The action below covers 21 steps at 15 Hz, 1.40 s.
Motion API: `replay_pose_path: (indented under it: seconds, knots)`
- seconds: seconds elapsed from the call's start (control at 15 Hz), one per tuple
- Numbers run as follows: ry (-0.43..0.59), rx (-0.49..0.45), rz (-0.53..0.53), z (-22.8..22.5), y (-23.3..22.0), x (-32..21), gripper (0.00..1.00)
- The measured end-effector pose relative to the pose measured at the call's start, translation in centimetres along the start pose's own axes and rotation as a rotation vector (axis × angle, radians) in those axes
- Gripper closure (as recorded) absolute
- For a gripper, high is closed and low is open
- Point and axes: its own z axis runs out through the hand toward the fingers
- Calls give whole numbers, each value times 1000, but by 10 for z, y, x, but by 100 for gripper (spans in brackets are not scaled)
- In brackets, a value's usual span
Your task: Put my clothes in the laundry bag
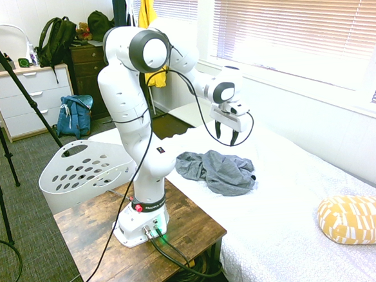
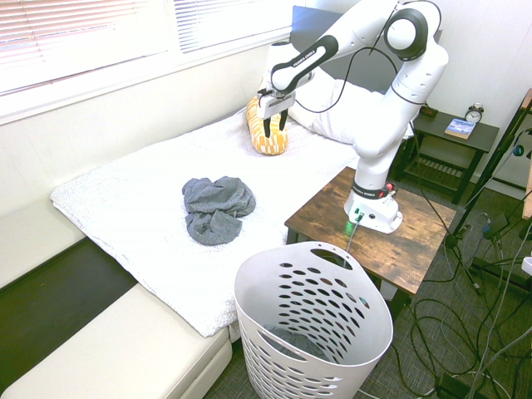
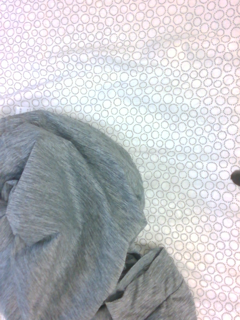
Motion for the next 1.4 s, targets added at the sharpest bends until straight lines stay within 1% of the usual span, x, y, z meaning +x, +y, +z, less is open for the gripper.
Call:
replay_pose_path:
  seconds: [0.2, 0.33, 0.47, 0.53, 0.73, 0.87, 1.0, 1.13, 1.27, 1.4]
  knots:
    - [5, 8, -9, -4, -5, -1, 0]
    - [29, 37, -51, -11, -24, -9, 0]
    - [41, 56, -114, 5, -48, -26, 0]
    - [37, 56, -146, 22, -61, -33, 0]
    - [11, 35, -242, 95, -96, -39, 0]
    - [12, 20, -309, 142, -117, -35, 0]
    - [25, 0, -351, 190, -133, -20, 0]
    - [31, -14, -370, 235, -154, -4, 0]
    - [-2, -10, -369, 281, -173, 9, 0]
    - [-35, -5, -365, 324, -179, 22, 0]
